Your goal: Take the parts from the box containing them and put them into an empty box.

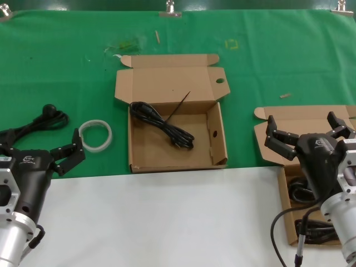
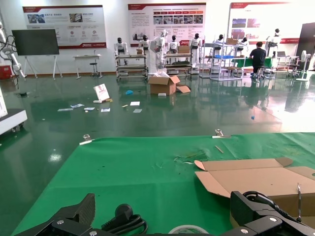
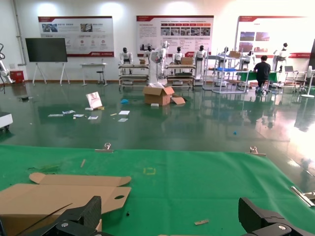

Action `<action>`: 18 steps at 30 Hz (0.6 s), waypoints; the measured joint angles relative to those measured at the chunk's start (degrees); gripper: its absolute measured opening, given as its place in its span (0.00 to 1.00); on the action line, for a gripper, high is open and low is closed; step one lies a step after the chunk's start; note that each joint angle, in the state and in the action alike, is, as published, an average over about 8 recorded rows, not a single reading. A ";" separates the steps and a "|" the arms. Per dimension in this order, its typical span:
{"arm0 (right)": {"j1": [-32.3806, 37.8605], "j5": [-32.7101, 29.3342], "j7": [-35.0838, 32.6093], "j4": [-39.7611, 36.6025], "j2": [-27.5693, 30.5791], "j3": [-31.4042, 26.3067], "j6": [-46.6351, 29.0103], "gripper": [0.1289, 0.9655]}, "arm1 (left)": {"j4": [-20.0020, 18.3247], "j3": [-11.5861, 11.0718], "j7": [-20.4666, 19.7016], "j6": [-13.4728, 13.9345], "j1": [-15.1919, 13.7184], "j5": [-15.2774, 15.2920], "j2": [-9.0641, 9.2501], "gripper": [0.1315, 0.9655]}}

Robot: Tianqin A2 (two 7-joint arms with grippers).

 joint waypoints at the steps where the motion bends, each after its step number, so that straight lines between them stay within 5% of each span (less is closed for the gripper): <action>1: 0.00 0.00 0.00 0.00 0.00 0.00 0.00 1.00 | 0.00 0.00 0.00 0.00 0.00 0.00 0.00 1.00; 18: 0.00 0.00 0.00 0.00 0.00 0.00 0.00 1.00 | 0.00 0.00 0.00 0.00 0.00 0.00 0.00 1.00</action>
